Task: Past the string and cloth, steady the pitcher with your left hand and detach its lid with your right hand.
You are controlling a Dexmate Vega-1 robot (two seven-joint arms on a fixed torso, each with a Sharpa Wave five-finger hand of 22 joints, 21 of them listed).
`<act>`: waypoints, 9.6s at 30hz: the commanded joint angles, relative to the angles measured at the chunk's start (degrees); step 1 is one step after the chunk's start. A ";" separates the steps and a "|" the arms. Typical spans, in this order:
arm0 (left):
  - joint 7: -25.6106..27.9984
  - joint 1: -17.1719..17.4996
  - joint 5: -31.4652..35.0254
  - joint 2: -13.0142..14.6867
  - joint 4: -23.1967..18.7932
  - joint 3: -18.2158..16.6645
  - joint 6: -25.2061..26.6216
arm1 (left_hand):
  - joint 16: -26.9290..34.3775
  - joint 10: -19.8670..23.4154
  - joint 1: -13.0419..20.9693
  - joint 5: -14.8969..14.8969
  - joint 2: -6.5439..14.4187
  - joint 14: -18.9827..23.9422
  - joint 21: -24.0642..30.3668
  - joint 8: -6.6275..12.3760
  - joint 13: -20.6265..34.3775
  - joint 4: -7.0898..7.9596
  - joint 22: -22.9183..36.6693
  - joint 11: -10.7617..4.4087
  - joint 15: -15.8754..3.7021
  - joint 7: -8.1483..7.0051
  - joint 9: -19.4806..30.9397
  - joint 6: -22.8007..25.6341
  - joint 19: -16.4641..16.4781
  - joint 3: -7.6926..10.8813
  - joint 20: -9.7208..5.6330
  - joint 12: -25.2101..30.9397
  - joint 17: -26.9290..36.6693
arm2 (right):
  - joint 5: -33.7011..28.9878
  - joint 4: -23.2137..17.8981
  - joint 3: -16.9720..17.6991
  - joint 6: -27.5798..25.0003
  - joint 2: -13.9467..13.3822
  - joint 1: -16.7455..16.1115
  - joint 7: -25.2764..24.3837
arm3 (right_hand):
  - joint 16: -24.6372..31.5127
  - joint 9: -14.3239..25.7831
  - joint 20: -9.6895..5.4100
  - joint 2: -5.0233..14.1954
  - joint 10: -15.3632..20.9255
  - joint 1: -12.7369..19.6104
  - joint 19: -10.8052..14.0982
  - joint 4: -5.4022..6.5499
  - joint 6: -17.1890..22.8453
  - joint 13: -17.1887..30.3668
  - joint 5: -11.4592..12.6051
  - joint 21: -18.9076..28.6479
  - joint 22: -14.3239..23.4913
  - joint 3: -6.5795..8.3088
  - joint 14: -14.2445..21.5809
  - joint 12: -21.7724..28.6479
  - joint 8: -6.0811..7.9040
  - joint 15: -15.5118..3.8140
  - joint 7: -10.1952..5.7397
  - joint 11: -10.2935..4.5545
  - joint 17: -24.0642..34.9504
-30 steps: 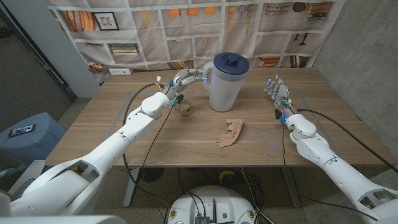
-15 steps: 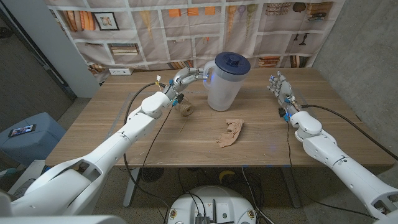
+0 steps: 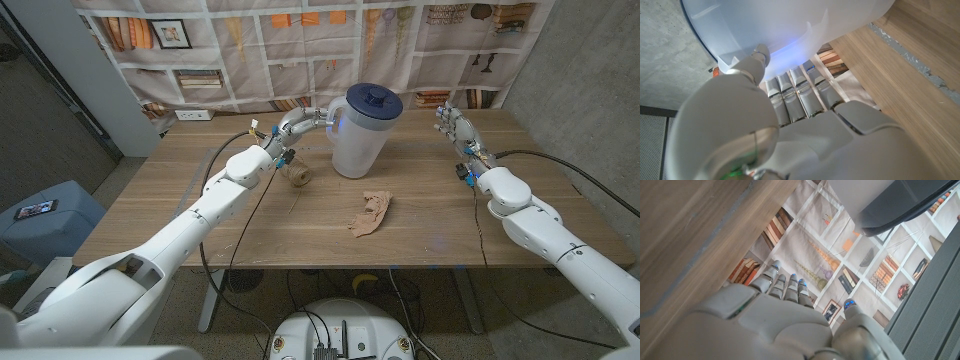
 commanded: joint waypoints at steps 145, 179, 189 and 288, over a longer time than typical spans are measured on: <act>-5.61 -5.11 -0.49 -0.16 2.47 2.00 4.11 | 0.18 4.93 0.89 0.42 2.30 3.72 -0.39 -0.42 0.74 1.06 0.22 -2.00 -5.92 1.62 1.00 5.37 0.83 1.10 -8.42 -0.67 0.31 | -43.41 -18.35 -16.49 -17.22 -10.77 38.19 46.21 | 3.16 1.79 6.96 -8.35 15.54 35.13 4.10 -12.90 9.71 2.21 5.25 0.21 0.23 9.67 7.44 3.24 5.30 0.83 -6.38 -4.96 -1.76; -6.06 -4.98 -0.41 0.09 1.87 2.22 4.33 | 0.43 5.38 0.78 0.42 2.55 4.73 -0.38 -0.43 0.85 1.09 0.22 -2.08 -6.01 1.64 1.10 5.41 0.90 0.86 -8.40 -0.67 0.46 | -46.06 -17.87 -17.07 -17.89 -10.00 38.19 45.53 | 5.43 1.90 6.10 -7.88 22.03 36.51 6.06 -12.46 15.00 2.52 3.10 0.44 0.24 8.86 11.93 4.08 7.50 -1.86 -7.94 -7.22 -1.12; -5.54 -4.41 -0.55 0.32 0.93 2.06 4.81 | 0.39 5.64 0.75 0.43 2.68 4.88 -0.36 -0.48 0.90 1.14 0.23 -2.41 -5.93 1.82 1.13 5.25 0.96 0.81 -8.35 -0.61 0.45 | -47.32 -18.56 -17.35 -18.24 -10.16 38.28 46.02 | 5.99 1.81 5.69 -7.64 23.30 38.00 6.62 -12.84 14.95 2.58 2.18 0.43 0.22 8.94 13.03 4.08 7.48 -2.67 -8.79 -8.65 -1.06; -5.15 -3.14 -1.09 0.97 -0.50 1.60 4.73 | 0.23 6.20 0.94 0.51 3.03 5.86 -0.41 -0.39 1.15 1.11 0.20 -2.61 -5.99 1.70 1.36 5.14 1.09 0.07 -8.18 -0.67 0.49 | -47.63 -22.24 -13.18 -18.04 -11.16 31.28 36.98 | 17.10 2.70 1.49 -2.65 49.33 51.39 12.79 -12.18 38.82 4.17 -1.31 0.30 0.30 3.08 25.96 5.43 20.79 -10.37 -12.80 -12.51 3.16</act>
